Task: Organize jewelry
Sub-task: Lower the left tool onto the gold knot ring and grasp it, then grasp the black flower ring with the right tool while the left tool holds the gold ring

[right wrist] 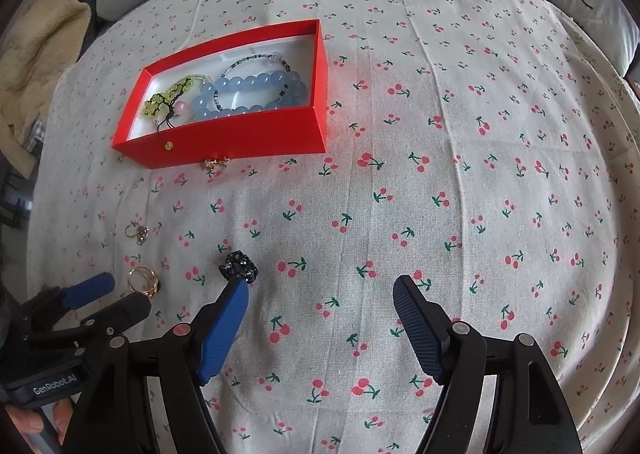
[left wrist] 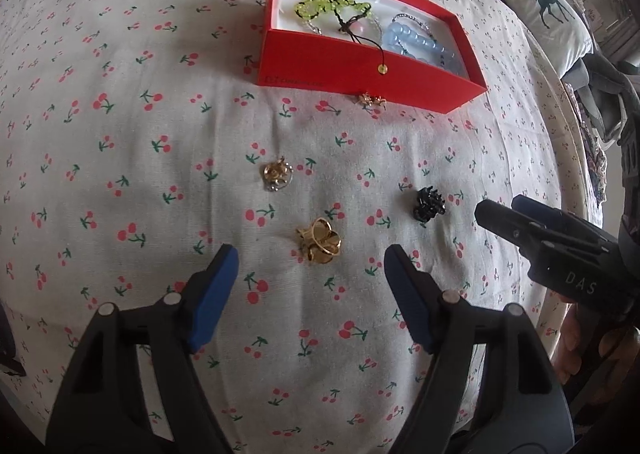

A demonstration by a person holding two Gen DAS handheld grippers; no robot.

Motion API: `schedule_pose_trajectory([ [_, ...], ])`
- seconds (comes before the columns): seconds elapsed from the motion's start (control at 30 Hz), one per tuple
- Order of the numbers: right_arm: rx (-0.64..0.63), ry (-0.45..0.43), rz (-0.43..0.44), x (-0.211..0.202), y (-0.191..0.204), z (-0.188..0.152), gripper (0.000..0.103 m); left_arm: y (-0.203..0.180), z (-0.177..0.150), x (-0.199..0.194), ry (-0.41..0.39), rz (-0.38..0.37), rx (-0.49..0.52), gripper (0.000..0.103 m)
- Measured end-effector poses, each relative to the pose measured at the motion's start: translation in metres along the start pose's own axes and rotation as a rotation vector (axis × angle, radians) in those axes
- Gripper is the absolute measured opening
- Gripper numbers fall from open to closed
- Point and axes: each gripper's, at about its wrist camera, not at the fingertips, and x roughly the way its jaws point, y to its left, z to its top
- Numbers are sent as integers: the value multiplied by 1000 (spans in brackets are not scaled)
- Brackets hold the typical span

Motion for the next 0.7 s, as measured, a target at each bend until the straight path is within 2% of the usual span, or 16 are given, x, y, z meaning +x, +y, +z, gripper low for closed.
schedule_pose_trajectory([
  [0.2,1,6,-1,2,1,2,76,-3,1,8,-4,30,13,58],
  [0.27,1,5,-2,3,1,2,76,-2,1,9,-5,25,11,36],
  [0.33,4,5,-2,3,1,2,76,-1,1,9,0,11,7,19],
  [0.7,9,17,8,8,9,4,76,8,4,-14,-75,12,-4,19],
])
